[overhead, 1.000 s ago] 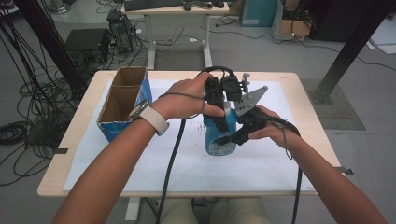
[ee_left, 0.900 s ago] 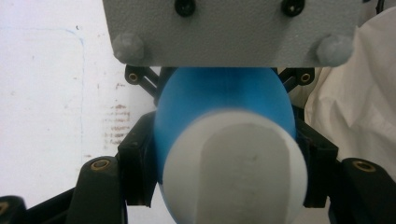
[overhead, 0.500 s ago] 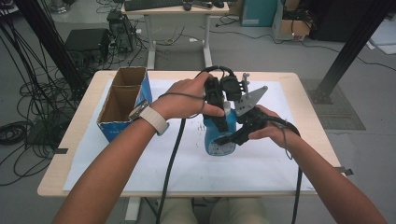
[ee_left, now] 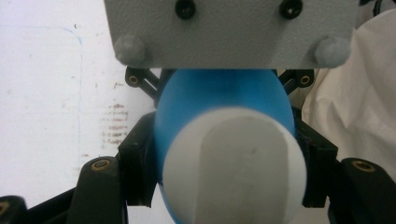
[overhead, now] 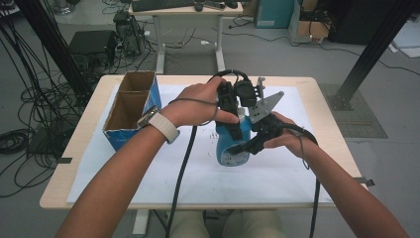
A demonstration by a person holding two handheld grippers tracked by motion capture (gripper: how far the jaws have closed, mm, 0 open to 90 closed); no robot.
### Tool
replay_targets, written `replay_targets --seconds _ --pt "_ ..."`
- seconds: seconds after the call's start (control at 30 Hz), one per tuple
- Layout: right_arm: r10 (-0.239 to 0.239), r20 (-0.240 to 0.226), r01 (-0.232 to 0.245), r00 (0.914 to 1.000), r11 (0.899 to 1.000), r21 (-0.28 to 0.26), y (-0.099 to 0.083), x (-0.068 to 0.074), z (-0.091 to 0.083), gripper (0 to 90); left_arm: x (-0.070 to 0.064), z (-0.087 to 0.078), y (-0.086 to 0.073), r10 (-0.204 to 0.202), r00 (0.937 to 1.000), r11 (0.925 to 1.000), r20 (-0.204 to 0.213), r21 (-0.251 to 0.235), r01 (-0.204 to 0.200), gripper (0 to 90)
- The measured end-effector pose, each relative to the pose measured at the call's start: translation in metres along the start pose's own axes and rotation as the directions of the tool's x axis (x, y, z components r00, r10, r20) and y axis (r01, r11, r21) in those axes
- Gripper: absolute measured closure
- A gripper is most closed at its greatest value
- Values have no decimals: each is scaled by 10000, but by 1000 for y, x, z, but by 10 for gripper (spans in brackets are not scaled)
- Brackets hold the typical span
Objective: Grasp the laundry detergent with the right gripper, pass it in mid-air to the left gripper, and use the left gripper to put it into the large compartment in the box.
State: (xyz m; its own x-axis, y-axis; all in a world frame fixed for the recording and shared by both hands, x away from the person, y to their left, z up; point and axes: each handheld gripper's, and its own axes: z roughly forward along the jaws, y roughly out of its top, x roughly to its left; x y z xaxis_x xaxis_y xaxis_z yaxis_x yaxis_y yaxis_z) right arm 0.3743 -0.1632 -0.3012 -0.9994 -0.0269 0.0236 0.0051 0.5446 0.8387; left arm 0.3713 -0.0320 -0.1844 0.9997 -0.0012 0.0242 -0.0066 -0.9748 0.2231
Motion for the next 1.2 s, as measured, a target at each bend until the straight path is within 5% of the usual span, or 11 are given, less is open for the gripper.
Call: replay_targets --seconds 0.1,0.23,0.27,0.33,0.37,0.57,0.83,0.9,1.0,1.13,1.2 --pt "31 -70 -33 10000 9997 -257 -2 -1 0 421 0 -1 0 -151 9999 9999 50 44 151 376" --pt "256 -356 -263 9990 9995 -190 -5 4 0 259 -2 0 0 -372 9993 9993 -74 -8 372 376" --pt "-46 -339 36 9994 9995 -305 -7 2 2 229 -1 0 -1 -305 9995 9995 -74 44 305 376" --pt "737 -434 -735 9963 9973 65 -12 4 -3 169 0 -1 -2 -291 9995 9994 -146 160 293 376" --pt "734 -455 -735 9963 9973 -9 -14 3 -3 157 0 -1 -2 -320 9993 9993 -169 199 323 376" --pt "1388 246 -1391 9900 9902 121 -30 0 -19 74 1 -2 -7 -524 9982 9980 -284 343 533 375" --pt "1633 1063 -1769 9808 9750 1346 -49 -2 -35 67 3 -11 -12 -1133 9918 9914 -595 585 1167 375" --pt "1256 1141 -1421 9855 9783 1509 -51 -3 -41 65 4 -15 -12 -1298 9892 9884 -684 705 1346 375" --pt "966 930 -1109 9910 9804 1627 -51 -3 -48 61 8 -21 -13 -1584 9844 9830 -768 811 1645 375" --pt "611 914 -784 9939 9765 2005 -48 1 -60 33 10 -32 -18 -2764 9564 9571 -941 625 2828 375" --pt "626 1006 -837 9930 9717 2210 -48 2 -67 33 11 -36 -20 -2963 9493 9512 -1055 568 3032 375"
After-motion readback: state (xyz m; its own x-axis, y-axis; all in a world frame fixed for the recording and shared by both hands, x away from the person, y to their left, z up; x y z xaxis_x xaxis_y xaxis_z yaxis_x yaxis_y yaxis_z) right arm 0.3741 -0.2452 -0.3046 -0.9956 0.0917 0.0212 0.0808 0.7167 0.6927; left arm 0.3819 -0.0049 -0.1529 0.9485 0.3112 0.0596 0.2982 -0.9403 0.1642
